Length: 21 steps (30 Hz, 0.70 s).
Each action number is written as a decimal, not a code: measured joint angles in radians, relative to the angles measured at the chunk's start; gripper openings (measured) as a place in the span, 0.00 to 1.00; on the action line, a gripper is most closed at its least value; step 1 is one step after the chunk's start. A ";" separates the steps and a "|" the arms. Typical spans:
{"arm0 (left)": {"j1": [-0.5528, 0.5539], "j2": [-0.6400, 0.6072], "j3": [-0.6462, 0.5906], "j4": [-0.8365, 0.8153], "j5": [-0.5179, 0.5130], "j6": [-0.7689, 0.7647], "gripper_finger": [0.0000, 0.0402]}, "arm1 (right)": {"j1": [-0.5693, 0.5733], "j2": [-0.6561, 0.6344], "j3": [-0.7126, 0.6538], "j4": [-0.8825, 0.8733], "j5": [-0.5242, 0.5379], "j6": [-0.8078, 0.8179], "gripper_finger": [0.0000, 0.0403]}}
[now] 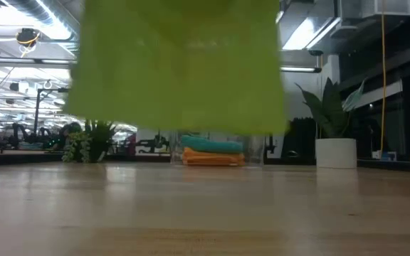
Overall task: Fold microfiber towels
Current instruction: Fold the green towel
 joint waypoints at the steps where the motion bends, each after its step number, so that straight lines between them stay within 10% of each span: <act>1: -0.034 0.004 0.013 0.028 0.001 -0.001 0.00 | 0.008 0.000 0.019 0.024 -0.041 -0.016 0.00; 9: -0.206 0.074 0.040 0.232 -0.011 -0.077 0.00 | 0.080 0.019 0.045 0.125 -0.196 0.081 0.00; 21: -0.179 0.150 0.028 0.009 -0.002 -0.258 0.00 | 0.000 0.137 0.045 0.030 -0.289 0.026 0.00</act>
